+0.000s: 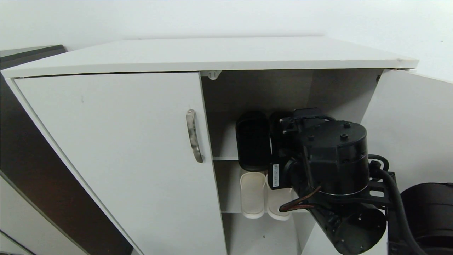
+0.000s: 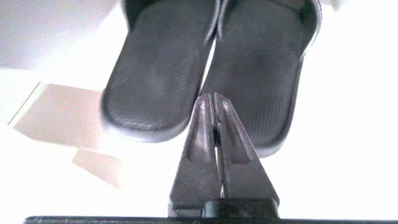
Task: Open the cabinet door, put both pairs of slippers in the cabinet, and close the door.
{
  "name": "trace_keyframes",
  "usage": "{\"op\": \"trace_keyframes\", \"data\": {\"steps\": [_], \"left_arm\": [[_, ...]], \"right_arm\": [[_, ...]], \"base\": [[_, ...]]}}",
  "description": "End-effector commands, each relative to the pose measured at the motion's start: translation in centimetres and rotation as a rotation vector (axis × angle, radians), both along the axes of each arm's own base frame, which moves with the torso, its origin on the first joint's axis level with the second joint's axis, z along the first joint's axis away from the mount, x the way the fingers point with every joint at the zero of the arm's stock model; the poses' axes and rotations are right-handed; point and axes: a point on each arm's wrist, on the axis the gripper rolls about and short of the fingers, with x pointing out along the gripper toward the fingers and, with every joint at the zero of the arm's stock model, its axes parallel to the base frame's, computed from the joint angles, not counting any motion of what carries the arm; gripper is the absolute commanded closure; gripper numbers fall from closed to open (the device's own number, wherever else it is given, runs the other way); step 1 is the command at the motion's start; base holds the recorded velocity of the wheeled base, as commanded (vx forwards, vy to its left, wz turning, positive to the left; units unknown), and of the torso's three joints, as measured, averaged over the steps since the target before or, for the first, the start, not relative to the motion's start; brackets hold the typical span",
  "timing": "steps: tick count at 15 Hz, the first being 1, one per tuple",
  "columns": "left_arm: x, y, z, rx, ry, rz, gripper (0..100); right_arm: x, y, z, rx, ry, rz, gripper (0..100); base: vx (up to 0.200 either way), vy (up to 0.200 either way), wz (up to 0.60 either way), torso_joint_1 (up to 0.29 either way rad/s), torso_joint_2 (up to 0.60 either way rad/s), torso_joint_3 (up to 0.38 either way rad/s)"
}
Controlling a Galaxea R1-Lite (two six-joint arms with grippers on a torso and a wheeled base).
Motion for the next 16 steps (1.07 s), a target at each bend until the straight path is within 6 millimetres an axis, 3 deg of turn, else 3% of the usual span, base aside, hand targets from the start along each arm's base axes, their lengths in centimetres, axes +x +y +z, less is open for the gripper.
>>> {"op": "trace_keyframes", "data": {"steps": [1,6,16], "left_arm": [[0.0,0.0,0.0,0.0,0.0,0.0,100],[0.0,0.0,0.0,0.0,0.0,0.0,100],[0.0,0.0,0.0,-0.002,0.0,0.0,100]], "right_arm": [[-0.34,-0.16,0.17,0.004,-0.002,0.006,100],[-0.36,-0.2,-0.13,-0.013,0.002,0.008,100],[-0.36,-0.21,-0.72,-0.042,0.011,0.01,100]], "base": [[0.0,0.0,0.0,0.0,0.0,0.0],[0.0,0.0,0.0,0.0,0.0,0.0],[-0.2,0.0,0.0,0.003,0.0,0.002]]}}
